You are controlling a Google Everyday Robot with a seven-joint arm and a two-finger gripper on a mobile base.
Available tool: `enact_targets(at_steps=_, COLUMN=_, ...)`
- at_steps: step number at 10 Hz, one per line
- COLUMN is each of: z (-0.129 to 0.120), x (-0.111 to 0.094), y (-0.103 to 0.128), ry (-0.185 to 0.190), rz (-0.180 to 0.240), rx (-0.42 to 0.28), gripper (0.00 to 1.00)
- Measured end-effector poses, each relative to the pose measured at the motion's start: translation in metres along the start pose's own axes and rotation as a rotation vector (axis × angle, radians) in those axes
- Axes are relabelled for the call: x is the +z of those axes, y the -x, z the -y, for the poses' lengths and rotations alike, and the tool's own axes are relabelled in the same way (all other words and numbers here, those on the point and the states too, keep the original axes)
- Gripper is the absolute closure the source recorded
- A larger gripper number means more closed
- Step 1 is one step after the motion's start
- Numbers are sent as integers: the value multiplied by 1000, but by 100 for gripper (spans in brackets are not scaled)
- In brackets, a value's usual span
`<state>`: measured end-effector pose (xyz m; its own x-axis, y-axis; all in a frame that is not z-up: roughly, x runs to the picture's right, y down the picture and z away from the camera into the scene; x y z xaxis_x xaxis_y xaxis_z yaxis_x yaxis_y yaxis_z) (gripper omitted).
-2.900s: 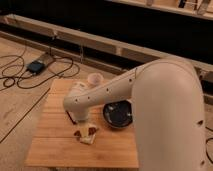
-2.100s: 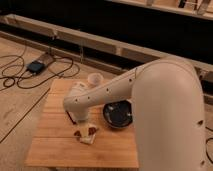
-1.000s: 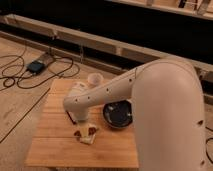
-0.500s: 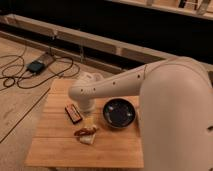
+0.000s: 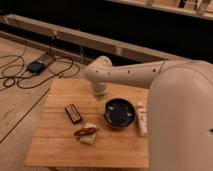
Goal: Pick up the ceramic bowl
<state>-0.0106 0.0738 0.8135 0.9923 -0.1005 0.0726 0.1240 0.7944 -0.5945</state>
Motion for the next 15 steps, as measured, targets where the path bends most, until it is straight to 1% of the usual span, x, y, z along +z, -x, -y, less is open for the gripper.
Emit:
enact_targets(at_steps=1, z=7, x=4, y=-13, ry=4, rz=-9, rx=11, gripper=22)
enact_targets(at_steps=2, z=16, x=10, y=-30, ry=13, rz=-17, rx=31, gripper=22)
enact_targets(at_steps=4, z=31, x=22, y=-54, ry=24, rz=-16, rx=61, gripper=22)
enact_targets(at_steps=5, z=39, x=28, y=-62, ry=24, rz=-12, rx=67, gripper=22)
enact_targets(at_steps=6, z=48, x=35, y=-73, ry=19, rz=-8, rx=72, gripper=22)
enact_targets(at_steps=9, z=67, x=57, y=-95, ry=-21, rz=26, rx=90, gripper=22)
enact_targets(at_steps=10, z=69, x=69, y=-103, ry=-30, rz=42, rx=102, gripper=22)
enact_targets(at_steps=12, z=66, x=90, y=-113, ry=-25, rz=61, rx=124, gripper=22)
enact_targets(at_steps=14, z=61, x=104, y=-119, ry=-12, rz=75, rx=138, gripper=22)
enact_targets(at_steps=15, z=60, x=107, y=-120, ry=-8, rz=78, rx=139, gripper=22)
